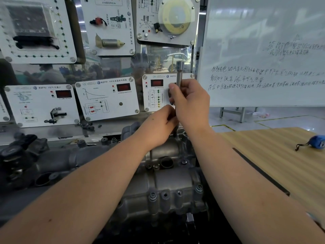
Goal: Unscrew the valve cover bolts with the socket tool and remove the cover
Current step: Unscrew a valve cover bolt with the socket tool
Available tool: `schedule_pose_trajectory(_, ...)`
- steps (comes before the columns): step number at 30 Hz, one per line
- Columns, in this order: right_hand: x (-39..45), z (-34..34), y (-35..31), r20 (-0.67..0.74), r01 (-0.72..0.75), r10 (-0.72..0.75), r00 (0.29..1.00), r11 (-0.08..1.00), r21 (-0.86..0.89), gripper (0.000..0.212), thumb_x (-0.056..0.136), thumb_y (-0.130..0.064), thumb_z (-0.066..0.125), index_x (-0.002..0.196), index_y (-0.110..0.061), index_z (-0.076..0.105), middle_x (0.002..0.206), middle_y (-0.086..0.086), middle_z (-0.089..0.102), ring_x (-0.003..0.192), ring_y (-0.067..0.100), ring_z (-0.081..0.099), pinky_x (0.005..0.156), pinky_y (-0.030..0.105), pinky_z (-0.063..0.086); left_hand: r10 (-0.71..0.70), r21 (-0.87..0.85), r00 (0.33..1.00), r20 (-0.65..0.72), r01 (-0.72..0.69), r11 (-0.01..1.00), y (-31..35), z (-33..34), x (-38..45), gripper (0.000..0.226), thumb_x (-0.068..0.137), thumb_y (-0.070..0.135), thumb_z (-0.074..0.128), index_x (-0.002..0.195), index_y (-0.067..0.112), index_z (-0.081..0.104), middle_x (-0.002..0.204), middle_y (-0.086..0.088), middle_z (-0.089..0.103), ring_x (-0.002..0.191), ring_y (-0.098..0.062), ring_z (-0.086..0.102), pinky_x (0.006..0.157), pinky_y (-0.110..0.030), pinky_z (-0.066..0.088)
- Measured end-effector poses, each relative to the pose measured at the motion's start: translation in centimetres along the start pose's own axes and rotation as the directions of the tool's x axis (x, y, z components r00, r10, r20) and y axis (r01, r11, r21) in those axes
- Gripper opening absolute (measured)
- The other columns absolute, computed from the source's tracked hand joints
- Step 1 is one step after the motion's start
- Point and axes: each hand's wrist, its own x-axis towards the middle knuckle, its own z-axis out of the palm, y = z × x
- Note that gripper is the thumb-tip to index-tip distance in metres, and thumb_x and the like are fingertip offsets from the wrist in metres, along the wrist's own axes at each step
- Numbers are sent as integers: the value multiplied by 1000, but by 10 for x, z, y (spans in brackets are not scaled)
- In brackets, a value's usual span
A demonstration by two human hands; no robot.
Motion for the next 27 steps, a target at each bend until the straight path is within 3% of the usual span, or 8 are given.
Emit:
schedule_pose_trajectory(5,1,-2,-1,31,-33,31,999,998,62,9,96,-26,67,87,-26,65,76,-6,75,71,7,74,68,31,60,25,-46,999,23,-24,999,-4,2,0,12,108,31,47,107,24,56,86,8,65,69,-1,57,61,-22,40)
schedule_pose_trajectory(7,0,-3,-2,53,-42,37,998,995,96,9,97,-25,66,88,-25,67,77,-5,76,73,10,75,69,33,62,26,-95,999,43,-21,995,-4,0,-1,16,109,28,45,100,29,57,82,5,65,66,0,57,63,-23,45)
schedule_pose_trajectory(10,0,-4,-2,64,-45,38,997,992,116,10,97,-23,66,87,-24,66,76,-4,75,74,12,75,73,38,63,2,-103,999,52,3,995,-3,-2,-2,18,109,27,45,100,24,61,95,-10,71,89,-27,68,81,-48,56)
schedule_pose_trajectory(12,1,-5,-1,66,-43,36,997,993,109,11,98,-22,65,87,-24,66,76,-3,75,74,12,75,74,40,63,0,-69,999,49,3,998,0,-3,-2,20,109,28,45,101,19,61,97,-13,72,92,-32,69,81,-53,55)
schedule_pose_trajectory(19,0,-5,-2,96,-31,26,995,998,47,19,103,-23,55,89,-26,66,84,-3,75,78,8,74,76,36,62,-31,-24,999,14,31,999,6,-3,-1,16,106,29,50,105,17,60,97,-9,72,88,-26,71,83,-47,55)
schedule_pose_trajectory(21,-1,-4,-2,94,-13,11,996,1000,21,17,104,-25,52,93,-26,65,85,-7,74,77,5,73,75,33,60,-12,-29,1000,-2,12,1000,5,-1,-1,11,106,27,50,101,20,59,92,-6,71,84,-17,69,78,-36,55)
schedule_pose_trajectory(24,-2,-3,-3,80,-14,13,997,1000,0,9,98,-35,63,103,-30,58,82,-8,74,75,4,73,72,32,58,30,-24,999,-24,-31,999,7,-1,-2,18,105,22,52,91,33,51,82,9,64,71,7,61,58,-10,42)
schedule_pose_trajectory(27,-2,-2,-1,14,-23,23,1000,999,-40,14,95,-34,68,92,-24,58,77,-4,72,74,15,72,73,44,60,23,7,999,-39,-23,1000,6,1,-1,10,105,24,52,96,22,55,80,8,62,70,-2,60,57,-19,39)
